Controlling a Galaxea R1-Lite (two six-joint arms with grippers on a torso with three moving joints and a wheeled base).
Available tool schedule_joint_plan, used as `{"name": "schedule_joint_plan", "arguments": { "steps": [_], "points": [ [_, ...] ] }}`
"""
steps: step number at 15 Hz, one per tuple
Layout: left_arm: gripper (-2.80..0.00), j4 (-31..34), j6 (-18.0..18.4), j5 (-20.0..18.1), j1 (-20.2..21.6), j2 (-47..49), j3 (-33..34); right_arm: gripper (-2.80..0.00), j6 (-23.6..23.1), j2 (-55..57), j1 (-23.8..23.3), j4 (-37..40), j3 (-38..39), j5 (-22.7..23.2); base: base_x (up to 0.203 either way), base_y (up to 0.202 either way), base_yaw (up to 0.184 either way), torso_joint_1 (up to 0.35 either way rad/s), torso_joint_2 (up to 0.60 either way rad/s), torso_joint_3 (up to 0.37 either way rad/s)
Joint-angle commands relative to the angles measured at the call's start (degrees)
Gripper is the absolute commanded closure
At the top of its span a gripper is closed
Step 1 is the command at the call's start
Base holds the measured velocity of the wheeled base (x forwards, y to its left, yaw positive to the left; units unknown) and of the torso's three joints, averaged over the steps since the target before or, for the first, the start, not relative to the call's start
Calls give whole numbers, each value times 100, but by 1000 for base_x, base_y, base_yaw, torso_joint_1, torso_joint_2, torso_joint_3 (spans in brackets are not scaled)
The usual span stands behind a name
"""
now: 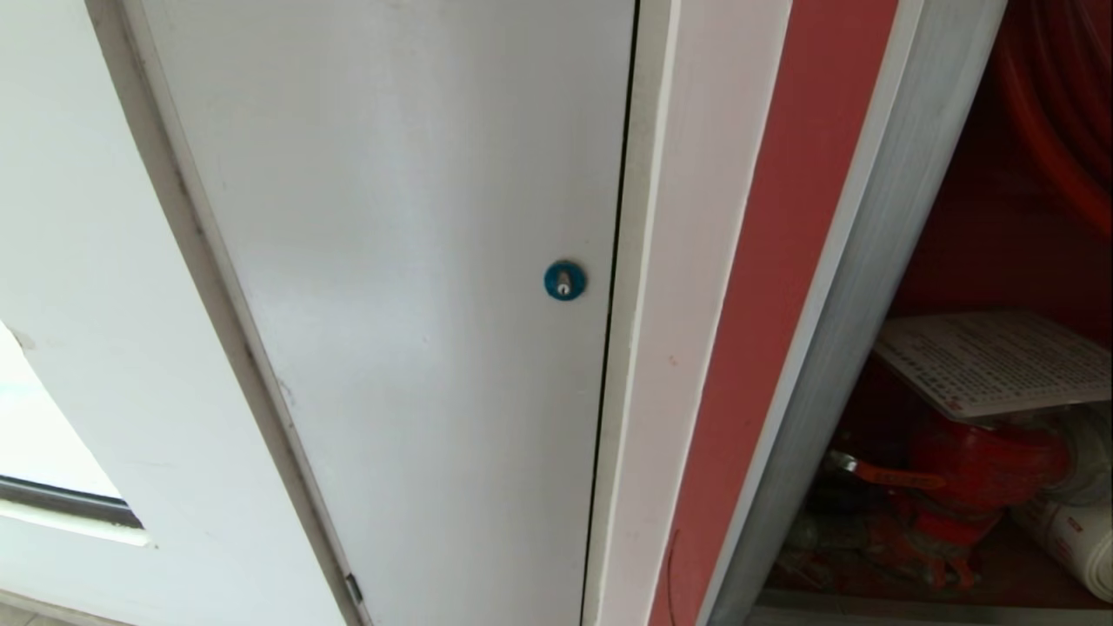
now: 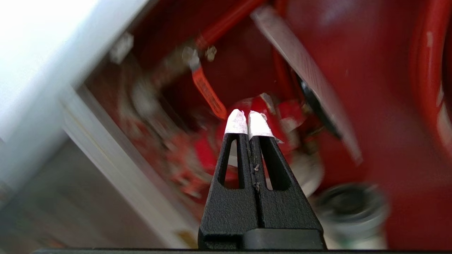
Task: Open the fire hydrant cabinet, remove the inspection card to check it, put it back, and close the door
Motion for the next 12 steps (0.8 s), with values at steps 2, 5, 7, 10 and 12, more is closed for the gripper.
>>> {"name": "schedule_joint_plan", "arguments": {
  "steps": [2,5,7,10,12],
  "points": [
    [0,-5,0,-4,1,7,1,0,-1325,287,-4,-10,2,-56,0,0,0,0,0,0],
    [0,4,0,4,1,7,1,0,-1937,502,-4,-79,-144,-67,0,0,0,0,0,0],
    [0,2,0,-4,1,7,1,0,-2522,790,-7,-80,-378,-215,0,0,0,0,0,0],
    [0,-5,0,-4,1,7,1,0,-3259,1364,-4,-83,-744,-290,0,0,0,0,0,0],
    [0,4,0,4,1,7,1,0,-3460,1707,9,-100,-962,-280,0,0,0,0,0,0]
  ]
}}
